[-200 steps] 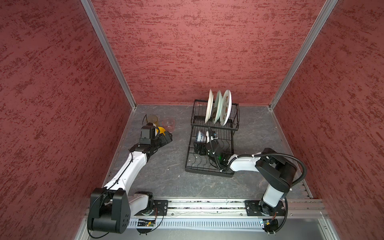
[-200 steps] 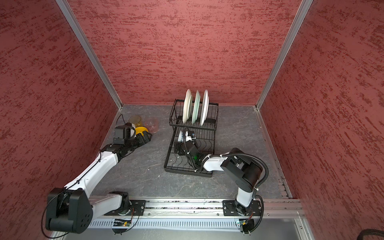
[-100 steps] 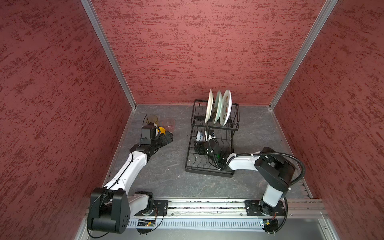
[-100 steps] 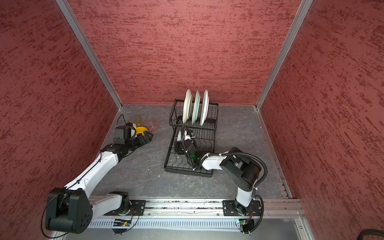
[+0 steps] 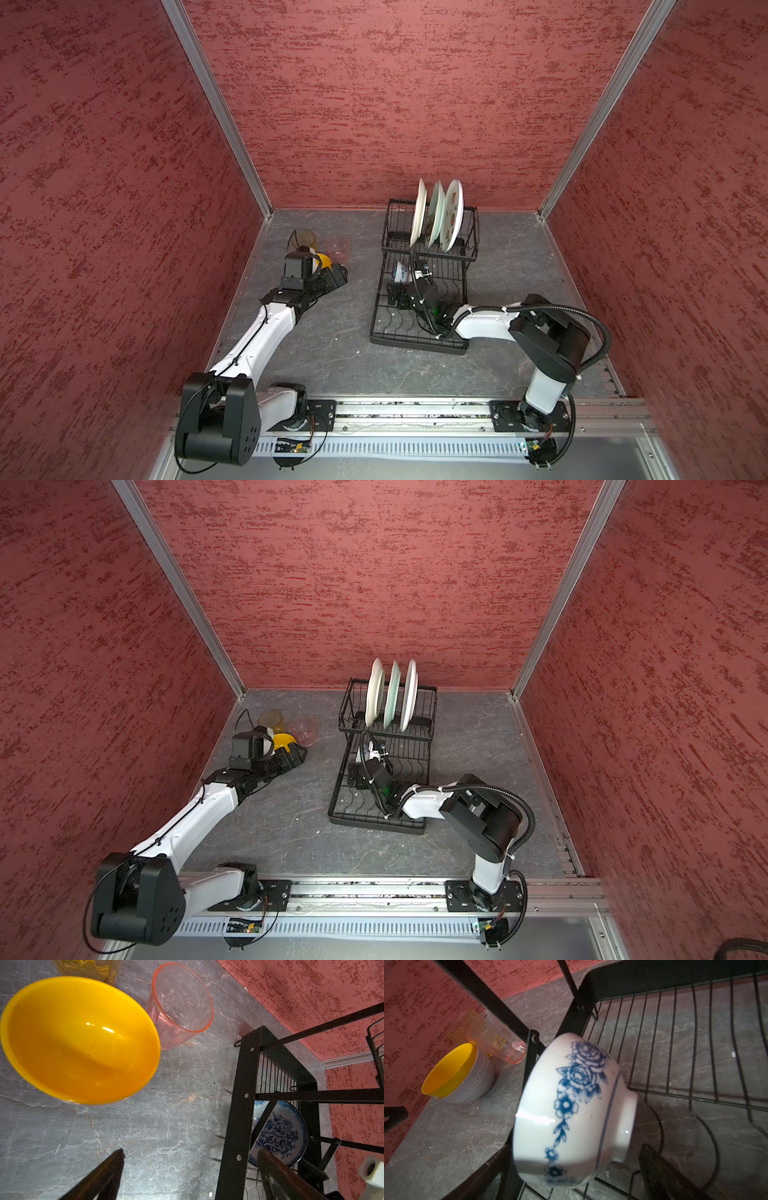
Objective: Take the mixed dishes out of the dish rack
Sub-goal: 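Move the right gripper onto the blue-and-white floral bowl's rim in the rack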
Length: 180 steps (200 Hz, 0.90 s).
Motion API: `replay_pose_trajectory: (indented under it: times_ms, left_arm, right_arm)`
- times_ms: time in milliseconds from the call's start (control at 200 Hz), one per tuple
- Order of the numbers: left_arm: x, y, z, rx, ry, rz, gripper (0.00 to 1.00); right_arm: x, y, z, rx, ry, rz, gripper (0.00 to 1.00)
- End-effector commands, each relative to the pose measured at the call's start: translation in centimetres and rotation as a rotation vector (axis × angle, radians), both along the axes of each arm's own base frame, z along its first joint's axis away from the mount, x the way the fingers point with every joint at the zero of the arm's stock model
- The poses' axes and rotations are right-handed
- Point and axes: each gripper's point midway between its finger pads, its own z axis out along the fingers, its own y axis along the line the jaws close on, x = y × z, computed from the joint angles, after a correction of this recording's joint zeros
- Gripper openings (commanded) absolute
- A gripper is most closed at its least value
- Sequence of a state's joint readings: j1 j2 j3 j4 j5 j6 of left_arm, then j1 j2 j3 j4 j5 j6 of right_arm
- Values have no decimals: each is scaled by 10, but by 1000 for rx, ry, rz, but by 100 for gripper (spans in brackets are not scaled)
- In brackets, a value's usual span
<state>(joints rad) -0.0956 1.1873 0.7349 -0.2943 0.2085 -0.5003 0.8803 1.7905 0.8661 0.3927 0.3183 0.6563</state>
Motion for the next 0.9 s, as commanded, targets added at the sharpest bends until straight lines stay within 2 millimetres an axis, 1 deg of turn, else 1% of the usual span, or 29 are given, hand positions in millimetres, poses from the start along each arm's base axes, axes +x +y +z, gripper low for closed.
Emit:
replay_pose_trajectory:
  times_ms: [0, 245, 391, 511, 611, 736, 897]
  left_arm:
    - [2, -5, -3, -2, 4, -21, 100]
    - [2, -4, -5, 0, 10, -20, 100]
    - [2, -4, -5, 2, 9, -20, 100]
    - [2, -4, -5, 3, 8, -21, 100]
    - [1, -4, -6, 3, 13, -20, 100]
    - [2, -4, -7, 4, 12, -21, 100]
    - [2, -5, -7, -4, 13, -24, 100]
  right_arm:
    - [9, 2, 1, -16, -8, -26, 97]
    - [20, 5, -3, -24, -23, -16, 97]
    - [28, 7, -5, -64, -43, -12, 95]
    - [33, 8, -5, -95, -72, -10, 89]
    - [36, 6, -4, -124, -94, -17, 87]
    - [37, 2, -4, -152, -117, -22, 76]
    - [37, -3, -4, -173, -126, -30, 70]
